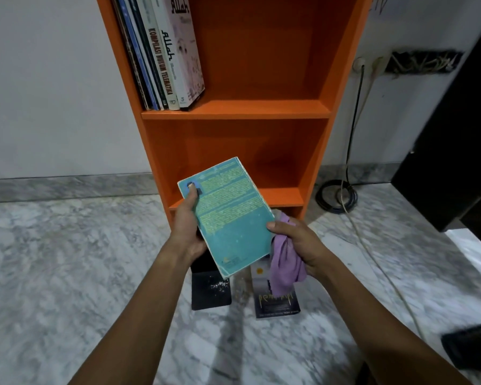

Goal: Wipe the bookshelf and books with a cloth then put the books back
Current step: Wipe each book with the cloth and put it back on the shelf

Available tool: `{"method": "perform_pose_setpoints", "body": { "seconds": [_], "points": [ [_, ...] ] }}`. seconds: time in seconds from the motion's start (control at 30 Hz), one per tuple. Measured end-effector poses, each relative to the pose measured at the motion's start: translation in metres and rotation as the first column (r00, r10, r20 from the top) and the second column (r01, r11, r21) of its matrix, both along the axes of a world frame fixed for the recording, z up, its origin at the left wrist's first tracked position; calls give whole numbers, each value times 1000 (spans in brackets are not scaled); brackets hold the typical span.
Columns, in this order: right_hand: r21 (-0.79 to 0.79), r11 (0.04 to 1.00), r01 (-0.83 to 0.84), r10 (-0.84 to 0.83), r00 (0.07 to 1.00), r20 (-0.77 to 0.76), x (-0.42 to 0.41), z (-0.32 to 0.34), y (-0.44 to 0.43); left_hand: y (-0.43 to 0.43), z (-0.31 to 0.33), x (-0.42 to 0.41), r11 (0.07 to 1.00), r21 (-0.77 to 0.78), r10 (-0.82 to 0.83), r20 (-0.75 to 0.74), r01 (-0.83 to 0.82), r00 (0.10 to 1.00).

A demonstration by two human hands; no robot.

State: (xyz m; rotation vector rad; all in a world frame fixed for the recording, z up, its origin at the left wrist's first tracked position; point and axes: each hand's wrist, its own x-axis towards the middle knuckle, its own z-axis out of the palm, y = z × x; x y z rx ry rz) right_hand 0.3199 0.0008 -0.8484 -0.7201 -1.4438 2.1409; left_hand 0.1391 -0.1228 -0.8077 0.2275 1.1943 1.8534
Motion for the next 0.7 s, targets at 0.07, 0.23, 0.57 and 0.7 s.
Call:
{"method": "perform_pose_setpoints", "body": {
  "seconds": [0.07,0.23,0.57,0.7],
  "points": [
    [207,969,136,-148,988,42,0,7,10,4,6,9,967,-239,34,-234,-91,972],
    [818,530,225,-410,912,15,-11,26,4,18,10,46,953,-230,104,-361,-197,927],
    [881,472,24,-135,990,46,-33,19,-33,21,0,29,993,5,111,187,-114,976],
    [789,612,50,-239,963,124,-38,23,-11,14,5,29,980,187,30,198,-68,980]
  ]
}}
